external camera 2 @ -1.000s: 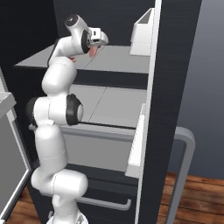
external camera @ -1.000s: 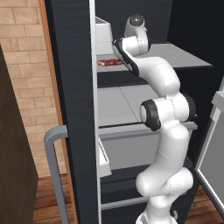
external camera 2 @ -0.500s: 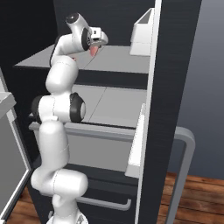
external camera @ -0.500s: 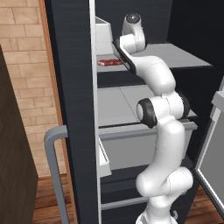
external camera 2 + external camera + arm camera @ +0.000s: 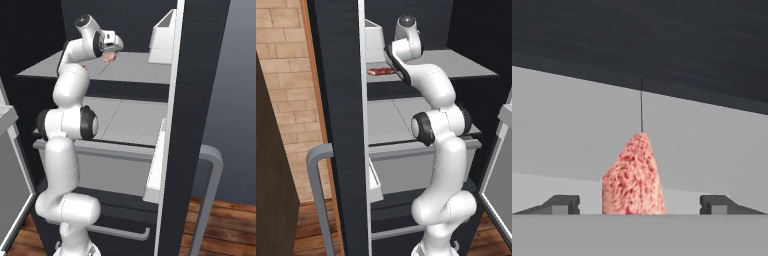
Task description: Place the steak on the counter behind the older steak on the same shelf of the fridge to maintain FIFO order. Close the fridge door when finished.
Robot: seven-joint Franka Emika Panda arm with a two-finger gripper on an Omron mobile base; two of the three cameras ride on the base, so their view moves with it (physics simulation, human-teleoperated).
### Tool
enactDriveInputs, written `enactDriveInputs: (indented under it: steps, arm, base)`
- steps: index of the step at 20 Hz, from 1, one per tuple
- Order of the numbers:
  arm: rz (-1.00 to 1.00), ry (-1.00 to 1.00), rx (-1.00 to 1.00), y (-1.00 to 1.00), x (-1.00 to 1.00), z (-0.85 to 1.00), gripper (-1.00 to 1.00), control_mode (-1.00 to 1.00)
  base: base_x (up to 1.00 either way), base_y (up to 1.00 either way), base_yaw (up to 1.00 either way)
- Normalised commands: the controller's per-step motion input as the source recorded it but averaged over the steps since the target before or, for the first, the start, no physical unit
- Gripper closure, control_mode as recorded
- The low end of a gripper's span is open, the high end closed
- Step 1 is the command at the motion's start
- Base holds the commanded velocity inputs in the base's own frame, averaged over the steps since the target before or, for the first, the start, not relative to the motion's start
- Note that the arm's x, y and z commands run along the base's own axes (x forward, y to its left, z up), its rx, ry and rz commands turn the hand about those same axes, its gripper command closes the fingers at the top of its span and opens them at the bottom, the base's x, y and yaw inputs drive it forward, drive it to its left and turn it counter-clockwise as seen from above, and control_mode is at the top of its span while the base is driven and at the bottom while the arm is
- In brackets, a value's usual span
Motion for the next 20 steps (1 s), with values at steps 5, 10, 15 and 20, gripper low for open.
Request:
enactDriveInputs:
  steps: [5,10,15,20]
  arm:
    - [0.0,-0.1,0.01,0.0,-0.64,0.01,-1.0,-1.0]
    - [0.0,-0.13,0.06,0.0,-1.0,0.0,-1.0,-1.0]
    - [0.0,-0.13,0.13,-0.01,-1.0,-0.01,-1.0,-1.0]
    - [0.0,-0.1,0.16,0.0,-1.0,0.0,-1.0,-1.0]
  base:
    - [0.0,0.0,0.0]
    - [0.0,0.0,0.0]
    - [0.0,0.0,0.0]
    - [0.0,0.0,0.0]
